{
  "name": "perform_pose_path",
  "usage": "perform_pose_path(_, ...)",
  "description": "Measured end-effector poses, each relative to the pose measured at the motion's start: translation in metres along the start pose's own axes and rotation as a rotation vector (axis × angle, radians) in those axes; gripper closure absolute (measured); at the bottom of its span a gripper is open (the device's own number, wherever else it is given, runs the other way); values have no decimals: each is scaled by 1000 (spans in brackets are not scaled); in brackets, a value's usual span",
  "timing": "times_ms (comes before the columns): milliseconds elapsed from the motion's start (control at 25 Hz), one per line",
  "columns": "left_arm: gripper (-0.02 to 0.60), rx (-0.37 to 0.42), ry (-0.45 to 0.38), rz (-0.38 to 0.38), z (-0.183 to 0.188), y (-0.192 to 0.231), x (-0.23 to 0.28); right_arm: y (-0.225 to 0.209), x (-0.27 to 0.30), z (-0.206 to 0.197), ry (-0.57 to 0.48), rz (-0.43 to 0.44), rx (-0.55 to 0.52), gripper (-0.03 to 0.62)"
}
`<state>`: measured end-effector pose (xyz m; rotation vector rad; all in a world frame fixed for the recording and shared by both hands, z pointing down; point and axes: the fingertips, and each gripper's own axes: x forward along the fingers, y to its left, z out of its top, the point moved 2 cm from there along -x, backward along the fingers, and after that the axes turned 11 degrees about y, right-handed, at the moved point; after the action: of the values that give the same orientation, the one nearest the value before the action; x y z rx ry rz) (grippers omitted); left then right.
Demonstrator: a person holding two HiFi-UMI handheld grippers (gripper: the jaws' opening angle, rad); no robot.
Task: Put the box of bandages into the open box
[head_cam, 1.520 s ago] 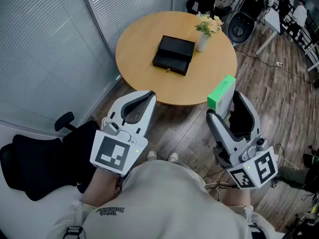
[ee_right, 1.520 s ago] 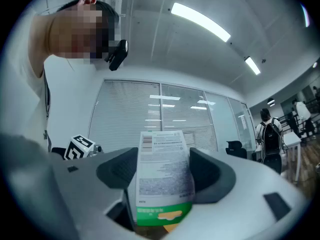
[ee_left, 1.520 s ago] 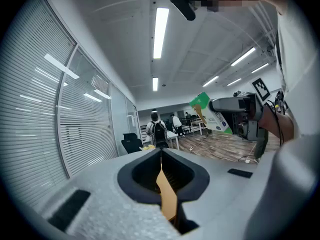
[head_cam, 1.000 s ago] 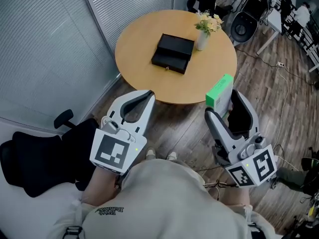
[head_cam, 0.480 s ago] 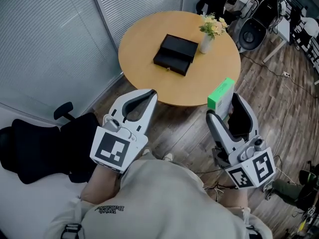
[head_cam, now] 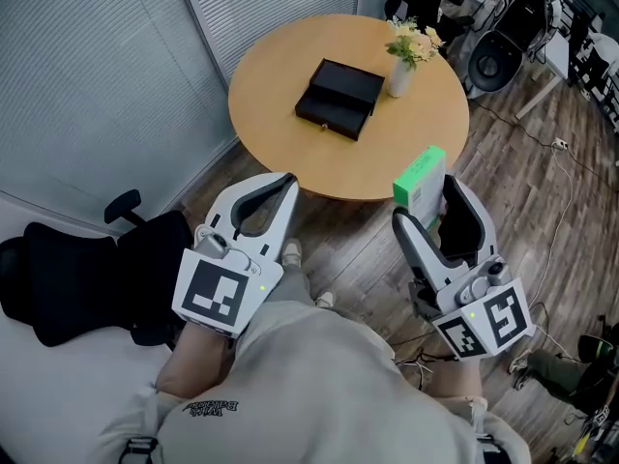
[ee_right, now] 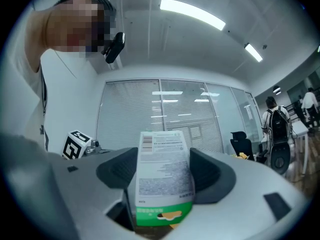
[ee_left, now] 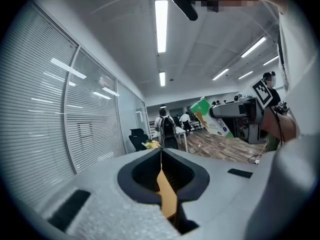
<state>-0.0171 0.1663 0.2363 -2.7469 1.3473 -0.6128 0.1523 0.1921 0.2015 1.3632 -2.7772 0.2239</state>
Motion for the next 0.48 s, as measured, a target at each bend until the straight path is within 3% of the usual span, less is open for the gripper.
perform_pose_path(480,558,11,-19,-10,4,10,13,-8,18,-1,14,-17,-23,279)
